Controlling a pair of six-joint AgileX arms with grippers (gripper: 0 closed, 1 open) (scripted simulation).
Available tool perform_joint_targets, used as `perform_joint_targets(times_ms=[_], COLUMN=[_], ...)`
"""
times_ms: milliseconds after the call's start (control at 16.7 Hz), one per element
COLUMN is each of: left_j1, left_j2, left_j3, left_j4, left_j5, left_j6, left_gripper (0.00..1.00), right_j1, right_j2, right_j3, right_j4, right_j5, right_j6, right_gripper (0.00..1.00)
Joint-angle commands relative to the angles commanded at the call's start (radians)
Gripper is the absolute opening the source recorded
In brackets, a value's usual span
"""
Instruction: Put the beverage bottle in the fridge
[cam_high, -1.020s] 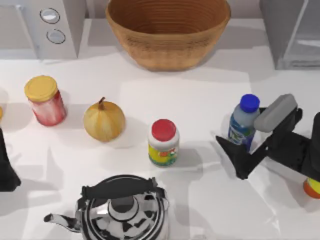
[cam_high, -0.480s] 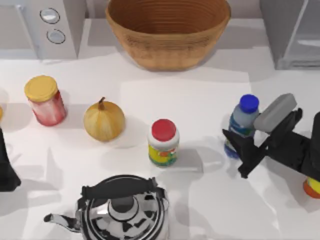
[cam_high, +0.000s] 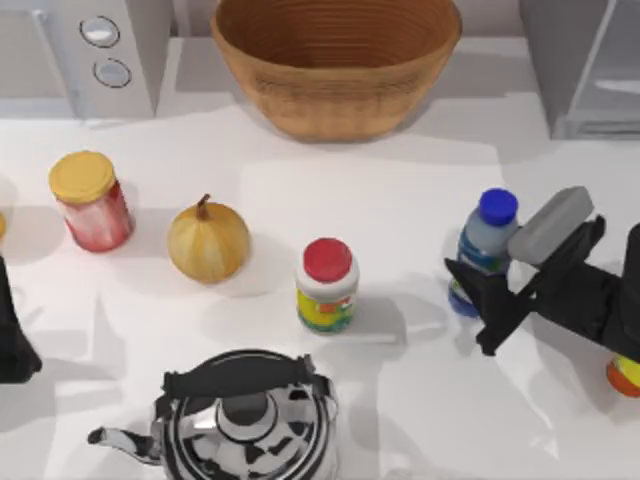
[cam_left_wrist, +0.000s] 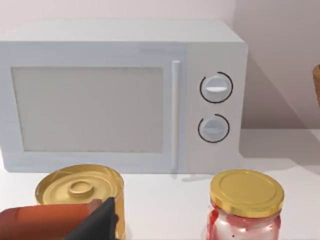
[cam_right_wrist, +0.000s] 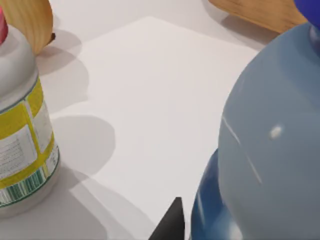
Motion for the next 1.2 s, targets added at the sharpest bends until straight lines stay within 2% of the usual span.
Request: perform_joint_targets(times_ms=[300,480,960,1200], left_j1=[0.000,0.000,0.000,0.000], left_j2=[0.000,0.000,0.000,0.000], left_j3=[0.000,0.000,0.000,0.000], left_j4=[0.000,0.000,0.000,0.000], left_j5=[0.000,0.000,0.000,0.000], left_j6=[0.000,0.000,0.000,0.000], left_gripper=[1.00,1.00,1.00,1.00], right_j1=[0.000,-0.023,-0.299,-0.387], right_j2=[-0.002,-0.068,-0.278,-0.324], right_j3=[0.000,0.017,0.025,0.015], right_j4=[-0.002,-0.042,-0.336,-0.448], right_j5=[-0.002,-0.055,-0.275,-0.359], right_j6=[-0.001,-0.047,-0.128,-0.178], right_gripper=[0.01,0.01,0.01,0.01])
